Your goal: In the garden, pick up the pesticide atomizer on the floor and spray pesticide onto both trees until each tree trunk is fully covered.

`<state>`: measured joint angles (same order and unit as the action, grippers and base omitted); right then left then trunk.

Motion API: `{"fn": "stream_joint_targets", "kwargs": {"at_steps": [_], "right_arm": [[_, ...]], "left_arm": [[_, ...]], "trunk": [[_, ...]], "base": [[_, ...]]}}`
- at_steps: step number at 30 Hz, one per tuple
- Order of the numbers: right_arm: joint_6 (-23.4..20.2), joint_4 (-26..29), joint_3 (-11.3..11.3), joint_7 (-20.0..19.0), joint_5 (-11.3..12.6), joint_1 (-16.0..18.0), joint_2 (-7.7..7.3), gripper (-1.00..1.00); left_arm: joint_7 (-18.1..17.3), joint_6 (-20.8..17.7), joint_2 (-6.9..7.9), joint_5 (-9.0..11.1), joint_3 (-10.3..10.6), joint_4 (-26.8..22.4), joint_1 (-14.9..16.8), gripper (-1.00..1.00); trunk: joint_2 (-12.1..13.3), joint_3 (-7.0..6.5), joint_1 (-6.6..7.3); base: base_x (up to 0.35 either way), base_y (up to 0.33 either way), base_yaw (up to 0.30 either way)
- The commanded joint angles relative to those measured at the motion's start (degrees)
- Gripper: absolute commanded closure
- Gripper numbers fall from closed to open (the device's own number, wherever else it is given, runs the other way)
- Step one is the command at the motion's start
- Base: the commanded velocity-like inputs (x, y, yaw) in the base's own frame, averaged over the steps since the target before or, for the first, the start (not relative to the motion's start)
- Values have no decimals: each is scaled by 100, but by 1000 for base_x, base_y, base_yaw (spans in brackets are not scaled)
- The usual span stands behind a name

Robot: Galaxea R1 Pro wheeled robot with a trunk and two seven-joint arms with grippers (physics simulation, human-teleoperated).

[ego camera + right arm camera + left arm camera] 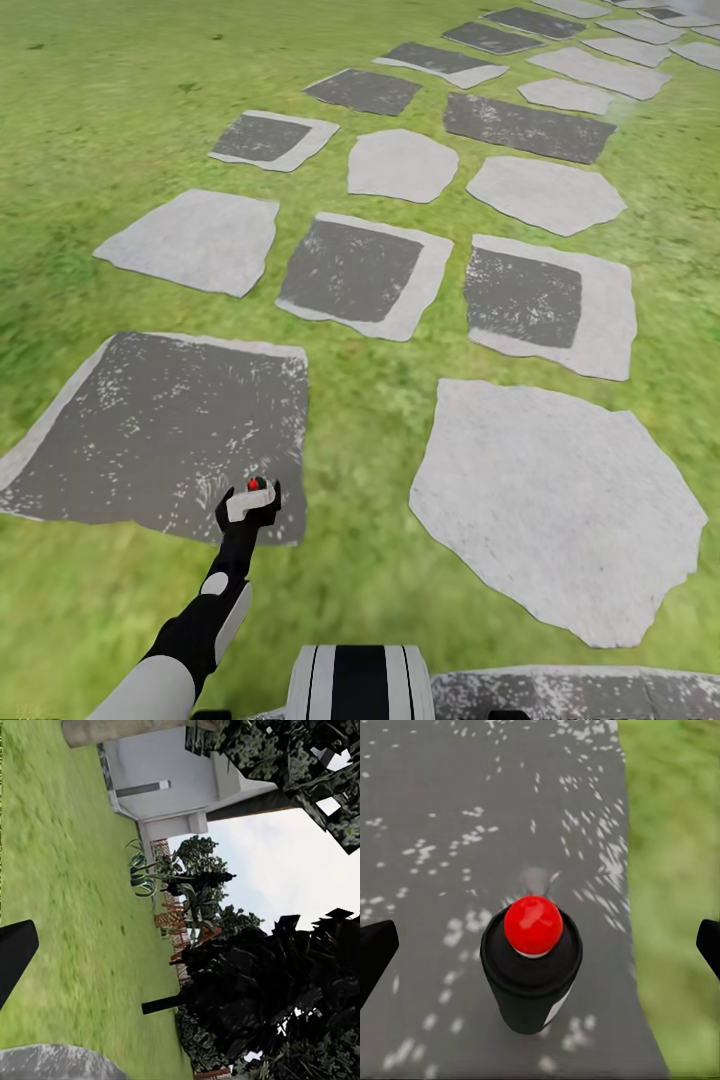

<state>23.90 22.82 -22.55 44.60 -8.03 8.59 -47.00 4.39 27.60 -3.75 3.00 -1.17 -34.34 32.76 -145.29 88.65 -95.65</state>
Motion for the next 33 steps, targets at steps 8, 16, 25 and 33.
{"fn": "stream_joint_targets", "kwargs": {"at_steps": [8, 16, 25, 33], "right_arm": [[18, -6, -39, -2, -58, 6, 6, -100], [18, -5, -39, -4, -58, 9, 7, -100], [18, -5, -39, -6, -58, 10, 7, -100], [18, -5, -39, -5, -58, 9, 10, -100]], "left_arm": [[-12, 22, -3, 30, -11, -13, 2, -100], [-13, 53, -1, 28, -14, -29, 2, -100], [-15, 312, 5, 26, -16, -46, 2, -100], [-17, 567, 7, 18, -15, -2, 2, -100]], "trunk": [[-9, 136, -14], [-16, 247, -27], [-16, 247, -27], [-19, 291, -32]], "base": [[0, 0, 0], [0, 0, 0], [0, 0, 0], [0, 0, 0]]}}
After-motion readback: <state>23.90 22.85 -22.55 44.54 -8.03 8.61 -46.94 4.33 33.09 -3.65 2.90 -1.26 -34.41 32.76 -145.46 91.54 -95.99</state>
